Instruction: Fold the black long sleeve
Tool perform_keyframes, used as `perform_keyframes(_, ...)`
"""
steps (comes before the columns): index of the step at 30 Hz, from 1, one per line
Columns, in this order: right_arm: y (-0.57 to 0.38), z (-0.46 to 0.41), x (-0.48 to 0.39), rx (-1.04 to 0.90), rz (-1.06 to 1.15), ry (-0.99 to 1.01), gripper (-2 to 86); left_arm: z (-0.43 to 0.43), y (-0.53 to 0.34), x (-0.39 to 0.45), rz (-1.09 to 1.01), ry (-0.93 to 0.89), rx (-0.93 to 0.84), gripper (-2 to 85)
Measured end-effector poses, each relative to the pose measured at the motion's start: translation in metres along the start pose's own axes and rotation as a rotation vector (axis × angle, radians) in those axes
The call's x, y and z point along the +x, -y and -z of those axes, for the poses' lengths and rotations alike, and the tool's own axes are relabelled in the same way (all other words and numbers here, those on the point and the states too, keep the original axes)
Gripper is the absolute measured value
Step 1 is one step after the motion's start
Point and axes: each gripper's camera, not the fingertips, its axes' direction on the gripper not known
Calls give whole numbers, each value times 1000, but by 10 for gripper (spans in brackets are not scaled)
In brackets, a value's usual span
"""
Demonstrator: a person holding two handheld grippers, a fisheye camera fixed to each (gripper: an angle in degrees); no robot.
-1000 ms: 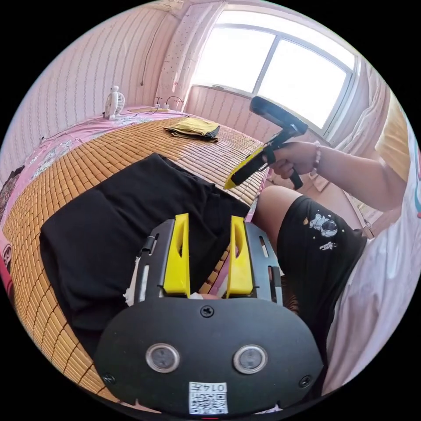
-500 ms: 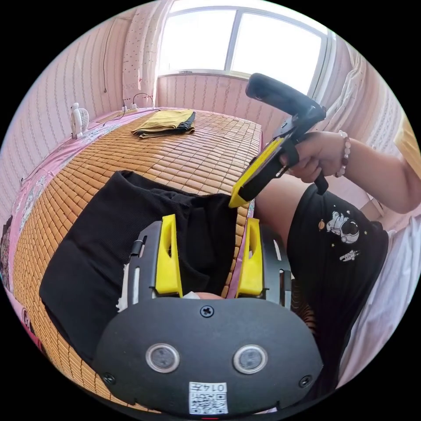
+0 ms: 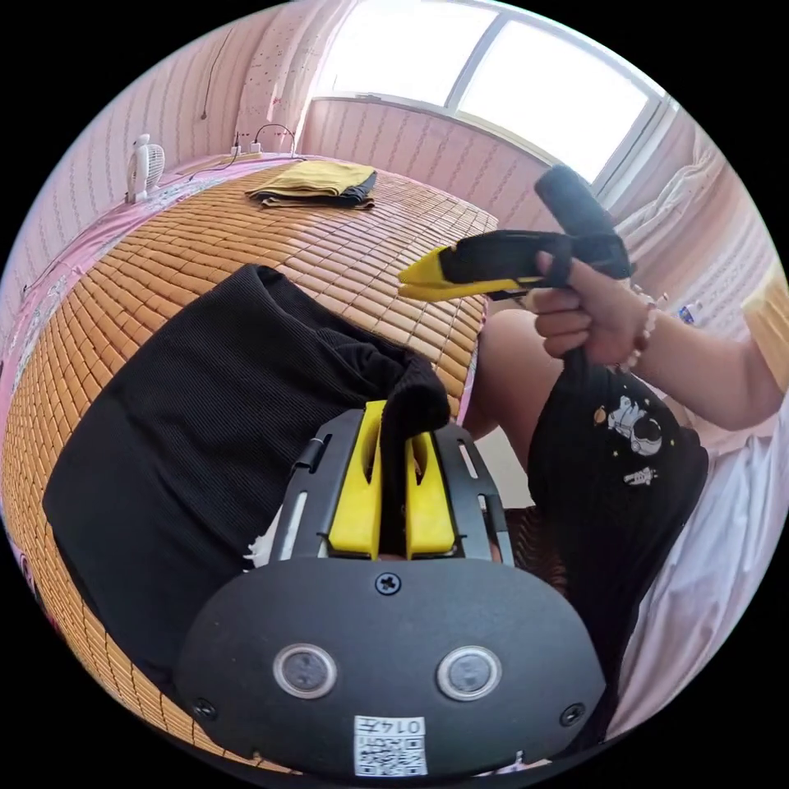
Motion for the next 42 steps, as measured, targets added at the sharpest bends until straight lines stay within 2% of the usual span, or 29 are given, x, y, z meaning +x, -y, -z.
perform_keyframes(4, -4, -18, 33, 47, -104, -72, 131, 21, -33, 22, -83, -10, -10, 26)
perform_keyframes(7, -4, -29, 38, 93, -156, -104, 116, 37, -57, 37, -107, -11, -18, 27)
perform_keyframes(12, -8, -42, 29, -36, -92, -88, 50, 56, -80, 45, -69, 15, 9, 30)
perform_keyframes(16, -21, 11, 37, 70, -115, -9, 37, 77, -82, 49, -88, 9, 120, 28)
perform_keyframes(21, -26, 88, 10, 175, -37, -80, 36, 106, -77, 62, -68, -17, 332, 23)
perform_keyframes(24, -8, 106, -24, 210, 65, -45, 41, 124, -83, 54, 36, -39, 453, 21)
perform_keyframes(26, 14, 90, -45, 160, 121, -35, 50, 138, -94, 37, 160, 17, 508, 25)
perform_keyframes(30, 65, 9, -88, 111, 172, 88, 113, 151, -123, -2, 441, 234, 483, 59)
perform_keyframes(32, 85, -33, -97, 38, 169, 51, 127, 152, -147, -32, 625, 351, 416, 80)
perform_keyframes(35, 99, -78, -109, -25, 229, -1, 130, 160, -173, -53, 785, 420, 419, 87)
perform_keyframes(39, 104, -101, -120, -103, 334, -215, 130, 166, -179, -57, 808, 412, 438, 87)
perform_keyframes(42, 109, -109, -117, -174, 314, -321, 125, 158, -165, -57, 759, 351, 390, 88)
